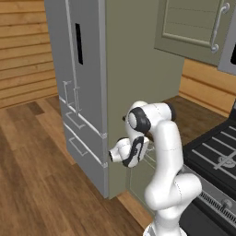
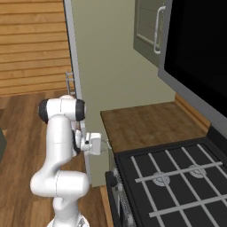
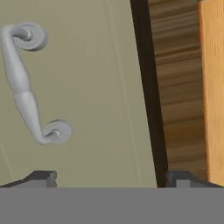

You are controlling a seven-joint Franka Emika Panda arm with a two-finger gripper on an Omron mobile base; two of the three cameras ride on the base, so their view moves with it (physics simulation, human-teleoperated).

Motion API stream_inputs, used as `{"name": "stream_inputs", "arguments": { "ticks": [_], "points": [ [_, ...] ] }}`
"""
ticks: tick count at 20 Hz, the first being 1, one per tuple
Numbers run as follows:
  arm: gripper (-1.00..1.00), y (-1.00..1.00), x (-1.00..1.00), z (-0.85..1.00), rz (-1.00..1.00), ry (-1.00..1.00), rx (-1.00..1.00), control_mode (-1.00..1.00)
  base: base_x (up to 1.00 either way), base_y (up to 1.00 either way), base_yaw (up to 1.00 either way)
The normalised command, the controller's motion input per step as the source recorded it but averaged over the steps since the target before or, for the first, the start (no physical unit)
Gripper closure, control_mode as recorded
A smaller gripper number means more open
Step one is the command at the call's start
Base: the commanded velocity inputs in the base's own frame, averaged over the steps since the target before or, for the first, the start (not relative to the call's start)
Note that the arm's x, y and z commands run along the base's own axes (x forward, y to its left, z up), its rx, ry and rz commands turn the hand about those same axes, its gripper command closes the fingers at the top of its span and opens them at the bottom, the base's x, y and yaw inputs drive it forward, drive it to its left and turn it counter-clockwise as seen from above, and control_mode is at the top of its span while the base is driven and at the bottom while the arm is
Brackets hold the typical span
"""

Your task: Take a straw from the drawer in front and place it inside the glass cup on the dining counter.

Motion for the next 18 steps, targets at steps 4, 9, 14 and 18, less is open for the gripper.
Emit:
{"name": "stream_inputs", "arguments": {
  "ticks": [4,9,14,18],
  "points": [
    [-1.00,-0.14,0.12,-0.37,0.03,0.04,0.12,-1.00,0.00,0.00,0.00],
    [-1.00,-0.03,0.10,-0.42,0.05,0.03,0.09,-1.00,0.00,0.00,0.00],
    [-1.00,0.00,0.23,-0.25,0.09,0.00,0.05,-1.00,0.00,0.00,0.00],
    [-1.00,0.00,0.48,-0.08,0.13,0.00,0.01,-1.00,0.00,0.00,0.00]
  ]
}}
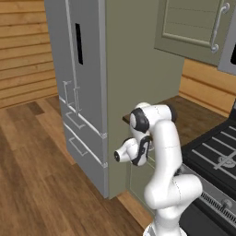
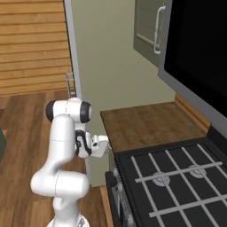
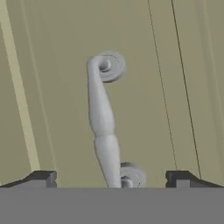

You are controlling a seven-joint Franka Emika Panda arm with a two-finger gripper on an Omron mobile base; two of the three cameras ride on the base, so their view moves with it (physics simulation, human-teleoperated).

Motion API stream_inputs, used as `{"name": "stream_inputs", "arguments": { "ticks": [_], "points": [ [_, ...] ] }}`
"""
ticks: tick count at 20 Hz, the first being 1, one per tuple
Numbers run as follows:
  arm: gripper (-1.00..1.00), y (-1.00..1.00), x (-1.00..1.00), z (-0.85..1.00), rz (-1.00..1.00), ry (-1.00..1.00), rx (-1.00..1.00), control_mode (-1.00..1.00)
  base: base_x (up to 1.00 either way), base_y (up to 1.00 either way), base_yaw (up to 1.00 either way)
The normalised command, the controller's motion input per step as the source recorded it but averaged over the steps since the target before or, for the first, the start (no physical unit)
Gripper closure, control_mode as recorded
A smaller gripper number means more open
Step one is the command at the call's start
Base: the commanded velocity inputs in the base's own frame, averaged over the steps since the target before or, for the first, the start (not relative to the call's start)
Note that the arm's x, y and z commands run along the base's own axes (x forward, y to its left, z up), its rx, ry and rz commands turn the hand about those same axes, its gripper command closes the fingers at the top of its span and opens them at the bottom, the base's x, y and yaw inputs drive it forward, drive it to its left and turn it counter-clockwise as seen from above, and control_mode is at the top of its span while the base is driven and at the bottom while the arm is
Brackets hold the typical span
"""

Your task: Take a straw from the drawer in front and place it inside the glass cup on the dining counter.

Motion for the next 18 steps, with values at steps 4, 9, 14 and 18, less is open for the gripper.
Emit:
{"name": "stream_inputs", "arguments": {
  "ticks": [4,9,14,18],
  "points": [
    [-1.00,0.00,0.57,-0.15,0.11,0.00,0.00,-1.00,0.00,0.00,0.00],
    [1.00,0.01,0.42,-0.29,0.07,0.04,0.00,-1.00,0.00,0.00,0.00],
    [1.00,0.05,-0.12,-0.04,0.02,0.00,0.00,-1.00,0.00,0.00,0.00],
    [1.00,0.43,-0.40,0.00,0.00,0.00,0.02,-1.00,0.00,0.00,0.00]
  ]
}}
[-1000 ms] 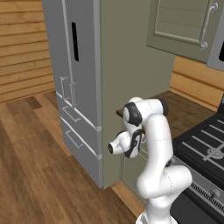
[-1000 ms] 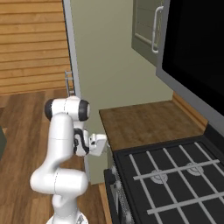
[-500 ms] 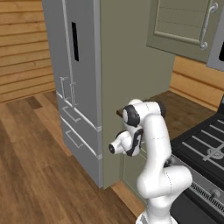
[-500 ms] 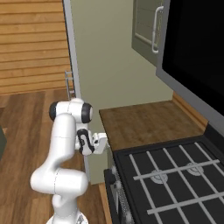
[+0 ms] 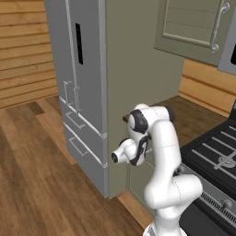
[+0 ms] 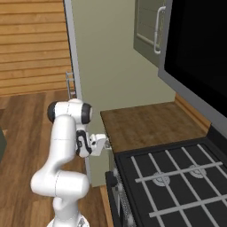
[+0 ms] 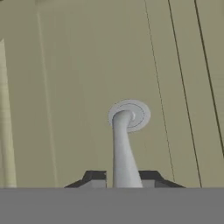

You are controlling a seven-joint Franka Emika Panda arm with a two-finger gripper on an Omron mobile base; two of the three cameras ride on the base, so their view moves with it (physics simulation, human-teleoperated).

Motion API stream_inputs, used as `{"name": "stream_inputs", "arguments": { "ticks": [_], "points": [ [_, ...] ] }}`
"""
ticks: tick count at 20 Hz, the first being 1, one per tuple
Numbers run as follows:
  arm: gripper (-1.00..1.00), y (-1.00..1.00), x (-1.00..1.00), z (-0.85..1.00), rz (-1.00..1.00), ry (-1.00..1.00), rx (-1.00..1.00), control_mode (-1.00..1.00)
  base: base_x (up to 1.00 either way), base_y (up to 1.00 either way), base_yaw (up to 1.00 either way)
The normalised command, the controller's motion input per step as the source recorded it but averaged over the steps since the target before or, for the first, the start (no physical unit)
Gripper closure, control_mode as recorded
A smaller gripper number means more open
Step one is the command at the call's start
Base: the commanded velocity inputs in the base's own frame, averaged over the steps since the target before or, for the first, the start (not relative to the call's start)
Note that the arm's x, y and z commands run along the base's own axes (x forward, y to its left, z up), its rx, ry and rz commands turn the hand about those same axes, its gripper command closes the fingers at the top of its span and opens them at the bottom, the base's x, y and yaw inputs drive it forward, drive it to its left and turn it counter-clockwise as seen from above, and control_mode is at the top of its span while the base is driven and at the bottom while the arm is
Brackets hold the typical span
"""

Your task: Take a straw from the drawer in front and place it inside the glass cup on the dining counter.

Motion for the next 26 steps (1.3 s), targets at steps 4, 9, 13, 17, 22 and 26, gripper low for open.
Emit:
{"name": "stream_inputs", "arguments": {
  "ticks": [4,9,13,17,22,26],
  "points": [
    [1.00,0.87,-0.38,0.00,0.00,0.00,0.03,-1.00,0.00,0.00,0.00],
    [1.00,1.00,-0.40,0.00,0.00,0.00,0.05,-1.00,0.00,0.00,0.00],
    [1.00,1.00,-0.38,0.00,0.00,0.03,0.05,-1.00,0.00,0.00,0.00],
    [1.00,1.00,-0.34,0.00,0.00,0.05,0.06,-1.00,0.00,0.00,0.00],
    [1.00,1.00,-0.31,0.00,0.00,0.07,0.08,-1.00,0.00,0.00,0.00],
    [-1.00,0.98,-0.19,0.00,0.00,0.10,0.11,-1.00,0.00,0.00,0.00]
  ]
}}
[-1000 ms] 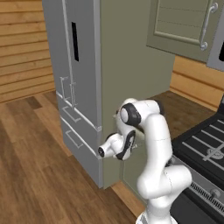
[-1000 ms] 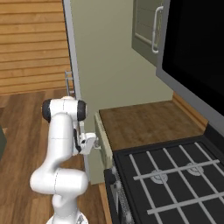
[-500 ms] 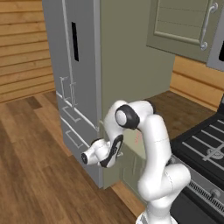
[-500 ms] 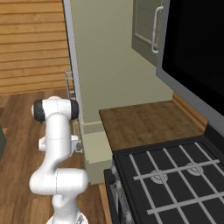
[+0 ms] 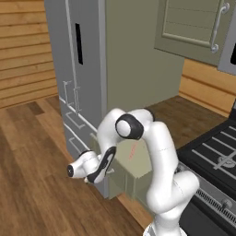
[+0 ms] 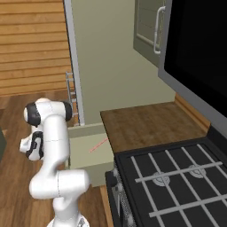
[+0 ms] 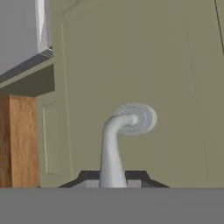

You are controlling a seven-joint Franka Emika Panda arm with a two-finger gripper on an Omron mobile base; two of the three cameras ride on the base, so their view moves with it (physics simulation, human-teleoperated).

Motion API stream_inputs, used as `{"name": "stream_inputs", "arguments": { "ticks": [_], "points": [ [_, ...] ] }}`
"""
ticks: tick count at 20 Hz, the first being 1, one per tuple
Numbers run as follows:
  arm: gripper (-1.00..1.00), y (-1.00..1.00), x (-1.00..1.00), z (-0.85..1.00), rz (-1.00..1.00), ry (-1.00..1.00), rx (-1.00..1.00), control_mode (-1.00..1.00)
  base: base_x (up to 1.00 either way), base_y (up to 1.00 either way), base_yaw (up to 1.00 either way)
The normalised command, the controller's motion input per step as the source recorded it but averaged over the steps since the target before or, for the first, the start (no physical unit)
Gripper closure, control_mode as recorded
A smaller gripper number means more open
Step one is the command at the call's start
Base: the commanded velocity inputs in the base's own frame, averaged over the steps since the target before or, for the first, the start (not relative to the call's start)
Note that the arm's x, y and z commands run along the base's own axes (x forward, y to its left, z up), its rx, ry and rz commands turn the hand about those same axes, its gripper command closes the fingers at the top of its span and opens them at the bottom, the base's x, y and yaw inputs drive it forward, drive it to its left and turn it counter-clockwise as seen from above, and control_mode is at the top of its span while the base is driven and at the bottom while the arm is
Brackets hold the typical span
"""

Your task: Take a straw from the drawer in front and place it inside the glass cup on the dining counter.

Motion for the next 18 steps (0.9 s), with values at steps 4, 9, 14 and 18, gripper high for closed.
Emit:
{"name": "stream_inputs", "arguments": {
  "ticks": [4,9,14,18],
  "points": [
    [-1.00,0.49,-0.12,0.25,0.00,0.10,0.23,-1.00,0.00,0.00,0.00],
    [-1.00,0.01,-0.52,0.91,0.00,0.10,0.48,-1.00,0.00,0.00,0.00],
    [-1.00,-0.20,-0.31,1.00,0.00,0.11,0.55,-1.00,0.00,0.00,0.00],
    [-1.00,-0.58,0.00,1.00,-0.05,0.18,0.47,-1.00,0.00,0.00,0.00]
  ]
}}
